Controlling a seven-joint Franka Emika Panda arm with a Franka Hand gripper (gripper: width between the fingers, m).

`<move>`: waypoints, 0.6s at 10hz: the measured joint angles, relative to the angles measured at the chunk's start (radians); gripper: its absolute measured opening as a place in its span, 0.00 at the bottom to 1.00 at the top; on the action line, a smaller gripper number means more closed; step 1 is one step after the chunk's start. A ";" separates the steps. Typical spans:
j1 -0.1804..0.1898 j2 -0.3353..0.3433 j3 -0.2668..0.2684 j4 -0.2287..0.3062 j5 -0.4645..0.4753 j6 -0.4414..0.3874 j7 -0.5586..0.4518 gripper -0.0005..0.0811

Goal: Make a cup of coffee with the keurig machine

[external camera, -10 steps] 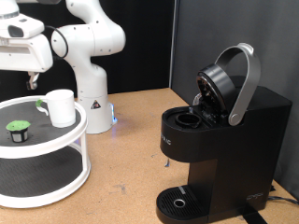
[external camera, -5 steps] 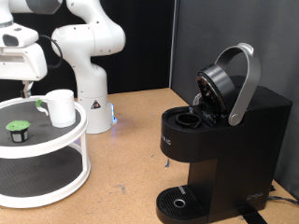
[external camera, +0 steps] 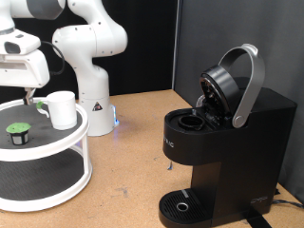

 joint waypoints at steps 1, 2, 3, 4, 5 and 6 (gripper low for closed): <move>0.001 0.000 0.000 -0.005 0.000 0.012 0.000 0.99; 0.001 0.000 0.000 -0.012 0.000 0.022 0.000 0.99; 0.001 0.000 0.000 -0.020 0.000 0.030 0.000 0.99; 0.001 0.000 0.000 -0.030 -0.001 0.038 -0.001 0.99; 0.001 0.001 0.000 -0.040 -0.002 0.045 -0.001 0.99; 0.001 0.002 0.000 -0.051 -0.003 0.052 -0.001 0.99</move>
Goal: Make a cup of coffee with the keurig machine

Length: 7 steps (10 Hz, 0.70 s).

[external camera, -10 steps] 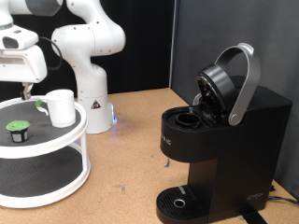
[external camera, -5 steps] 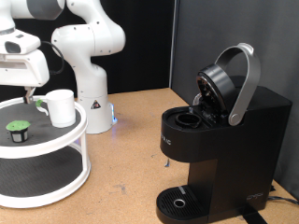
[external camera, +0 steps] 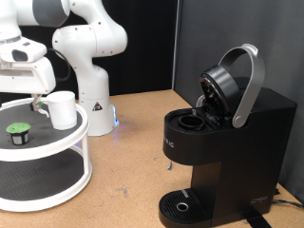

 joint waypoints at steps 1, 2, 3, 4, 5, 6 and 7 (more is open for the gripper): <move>0.000 0.001 0.000 -0.011 -0.001 0.006 0.000 0.99; 0.000 0.002 0.000 -0.021 -0.001 0.010 0.000 0.99; -0.001 0.002 0.000 -0.032 -0.001 0.019 0.000 0.99; -0.001 0.002 0.000 -0.044 -0.001 0.033 0.000 0.99; -0.003 0.004 -0.001 -0.056 -0.005 0.046 0.000 0.99; -0.006 0.008 -0.003 -0.068 -0.011 0.062 0.001 0.99; -0.008 0.014 -0.008 -0.080 -0.015 0.084 0.001 0.99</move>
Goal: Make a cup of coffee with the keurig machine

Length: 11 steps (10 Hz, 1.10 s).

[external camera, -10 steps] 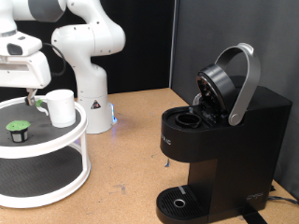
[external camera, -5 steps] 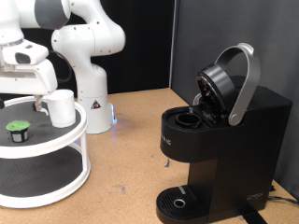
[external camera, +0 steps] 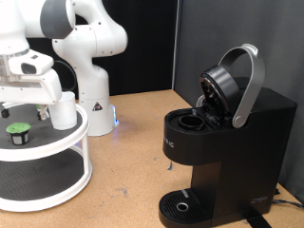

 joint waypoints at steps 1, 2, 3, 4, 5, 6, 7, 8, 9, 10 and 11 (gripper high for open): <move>-0.002 0.011 -0.004 -0.007 -0.001 0.019 0.000 0.99; -0.003 0.026 -0.008 -0.012 -0.001 0.040 0.000 0.99; -0.002 0.039 -0.012 -0.014 -0.001 0.058 0.000 0.99; -0.002 0.052 -0.016 -0.014 0.001 0.074 0.000 0.99; -0.002 0.060 -0.018 -0.014 0.006 0.084 0.000 0.99; -0.001 0.069 -0.020 -0.013 0.009 0.094 0.000 0.99; -0.001 0.076 -0.021 -0.013 0.012 0.103 0.000 0.99; 0.001 0.082 -0.022 -0.013 0.018 0.110 0.000 0.99; 0.003 0.089 -0.022 -0.011 0.025 0.114 -0.001 0.99; 0.006 0.095 -0.022 -0.010 0.032 0.117 -0.001 0.99; 0.008 0.098 -0.022 -0.009 0.037 0.118 -0.001 0.99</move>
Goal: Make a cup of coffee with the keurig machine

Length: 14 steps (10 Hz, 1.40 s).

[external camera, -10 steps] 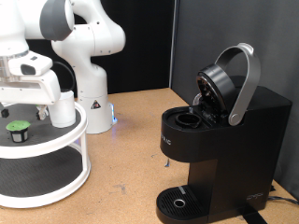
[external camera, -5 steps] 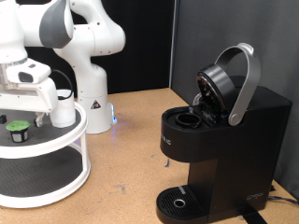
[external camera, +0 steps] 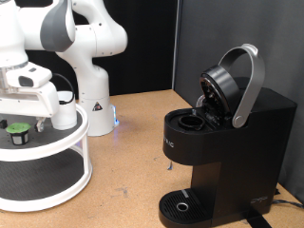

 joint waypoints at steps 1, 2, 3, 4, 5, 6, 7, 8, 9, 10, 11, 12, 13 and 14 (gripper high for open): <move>0.001 0.001 0.000 0.000 0.004 0.000 0.000 0.99; 0.003 0.002 0.000 0.000 0.007 0.000 0.000 0.99; 0.004 0.002 0.000 0.000 0.008 0.000 0.000 0.99; 0.004 0.002 0.000 0.000 0.009 0.000 0.000 0.84; 0.004 0.002 0.000 0.000 0.010 -0.001 0.000 0.67; 0.004 0.002 0.000 0.002 0.011 -0.003 0.000 0.67; 0.004 0.002 0.000 0.005 0.013 -0.008 0.000 0.59; 0.005 0.002 0.000 0.005 0.015 -0.010 0.000 0.59; 0.005 0.002 0.000 0.007 0.017 -0.011 0.000 0.59; 0.005 0.001 0.000 0.011 0.022 -0.011 0.000 0.59; 0.005 -0.004 0.001 0.020 0.030 -0.019 0.000 0.59; 0.005 -0.016 0.002 0.034 0.035 -0.038 0.000 0.59; 0.005 -0.032 0.003 0.049 0.040 -0.070 0.000 0.59; 0.004 -0.051 0.006 0.064 0.042 -0.101 0.000 0.59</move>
